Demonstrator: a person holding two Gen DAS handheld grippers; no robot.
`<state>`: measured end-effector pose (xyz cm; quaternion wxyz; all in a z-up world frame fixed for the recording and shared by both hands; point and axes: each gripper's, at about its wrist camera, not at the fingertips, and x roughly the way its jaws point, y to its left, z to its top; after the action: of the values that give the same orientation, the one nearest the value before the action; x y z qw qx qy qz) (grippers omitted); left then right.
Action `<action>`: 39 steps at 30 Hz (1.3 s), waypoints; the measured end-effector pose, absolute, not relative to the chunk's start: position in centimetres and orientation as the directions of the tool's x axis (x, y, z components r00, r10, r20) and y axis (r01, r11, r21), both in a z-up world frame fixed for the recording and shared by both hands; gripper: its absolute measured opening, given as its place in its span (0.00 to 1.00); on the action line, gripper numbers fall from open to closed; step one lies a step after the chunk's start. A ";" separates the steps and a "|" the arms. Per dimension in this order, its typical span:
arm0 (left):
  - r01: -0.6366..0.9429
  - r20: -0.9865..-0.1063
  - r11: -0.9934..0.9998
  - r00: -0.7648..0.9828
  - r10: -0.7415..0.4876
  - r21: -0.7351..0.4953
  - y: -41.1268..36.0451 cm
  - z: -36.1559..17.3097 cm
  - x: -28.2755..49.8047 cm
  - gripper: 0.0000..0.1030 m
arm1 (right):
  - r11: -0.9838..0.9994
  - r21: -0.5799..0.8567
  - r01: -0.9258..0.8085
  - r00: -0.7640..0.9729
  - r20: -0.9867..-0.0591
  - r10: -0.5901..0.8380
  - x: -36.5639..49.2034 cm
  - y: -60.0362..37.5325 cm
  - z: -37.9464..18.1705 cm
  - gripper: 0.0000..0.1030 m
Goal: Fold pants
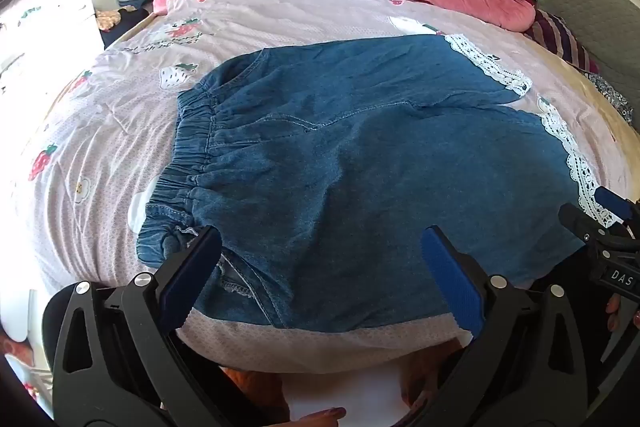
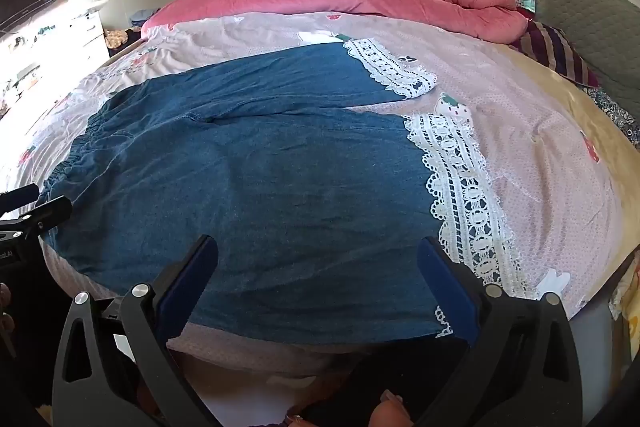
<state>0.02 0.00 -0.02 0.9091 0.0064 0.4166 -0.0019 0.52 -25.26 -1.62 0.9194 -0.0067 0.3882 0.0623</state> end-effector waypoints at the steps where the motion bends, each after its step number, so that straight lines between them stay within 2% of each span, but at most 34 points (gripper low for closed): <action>1: 0.010 -0.757 1.000 0.653 -0.001 0.008 0.0 0.0 0.0 0.91 | 0.992 0.036 -0.120 0.691 -0.714 0.110 0.5 -25.2 -1.7 0.96; 39: 0.015 -0.760 1.000 0.650 -0.007 0.003 0.0 -0.2 -0.1 0.91 | 0.991 0.009 -0.130 0.722 -0.684 0.101 -0.1 -24.5 -0.8 0.96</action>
<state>-0.14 0.04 -0.16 0.9083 0.0045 0.4182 -0.0061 -0.12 -24.48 -0.76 0.9278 -0.0200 0.3674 0.0624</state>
